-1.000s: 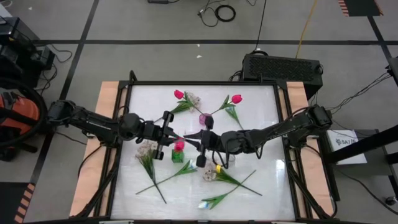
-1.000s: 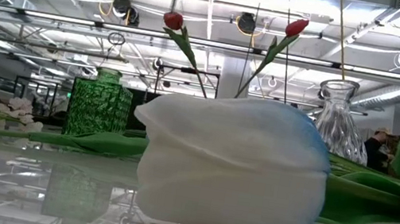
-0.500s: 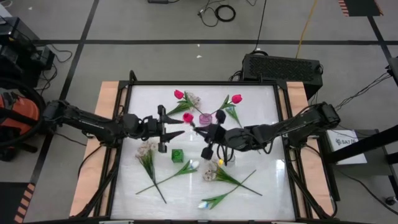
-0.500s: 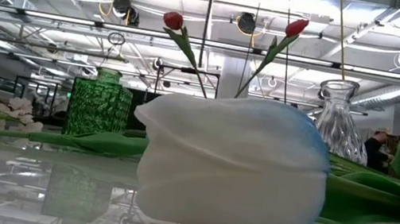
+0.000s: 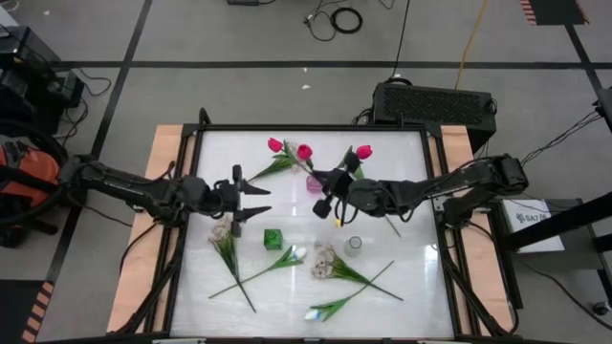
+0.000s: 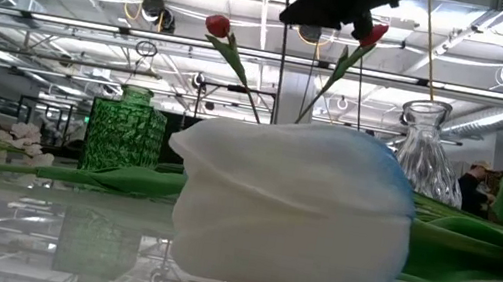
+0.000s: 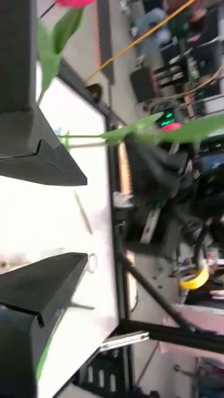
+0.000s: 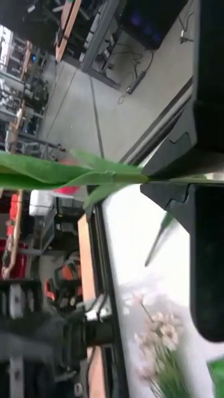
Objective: Sort flowers into vase by color
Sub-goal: Put the red flower into the purple vase
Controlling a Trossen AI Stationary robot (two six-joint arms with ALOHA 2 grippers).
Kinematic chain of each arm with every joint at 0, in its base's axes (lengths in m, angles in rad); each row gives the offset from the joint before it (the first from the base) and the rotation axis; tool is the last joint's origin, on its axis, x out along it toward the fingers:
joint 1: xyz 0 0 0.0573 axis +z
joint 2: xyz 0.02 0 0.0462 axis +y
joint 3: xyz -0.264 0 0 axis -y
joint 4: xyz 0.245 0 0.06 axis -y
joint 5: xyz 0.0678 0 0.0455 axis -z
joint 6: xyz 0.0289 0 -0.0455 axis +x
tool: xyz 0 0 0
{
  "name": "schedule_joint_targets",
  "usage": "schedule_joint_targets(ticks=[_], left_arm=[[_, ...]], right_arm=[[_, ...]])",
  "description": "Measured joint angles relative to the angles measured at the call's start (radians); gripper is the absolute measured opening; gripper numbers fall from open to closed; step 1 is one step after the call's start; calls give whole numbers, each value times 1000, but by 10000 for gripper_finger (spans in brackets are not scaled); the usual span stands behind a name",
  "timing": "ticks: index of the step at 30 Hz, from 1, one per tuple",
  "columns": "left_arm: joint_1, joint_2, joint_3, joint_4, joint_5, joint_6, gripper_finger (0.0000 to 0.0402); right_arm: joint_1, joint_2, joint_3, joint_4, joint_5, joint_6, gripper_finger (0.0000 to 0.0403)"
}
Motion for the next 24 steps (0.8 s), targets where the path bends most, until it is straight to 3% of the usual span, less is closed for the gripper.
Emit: schedule_joint_targets(ticks=[24], left_arm=[[-11,0,0,-65,12,-67,193]], right_arm=[[-84,39,-6,9,-55,40,0]])
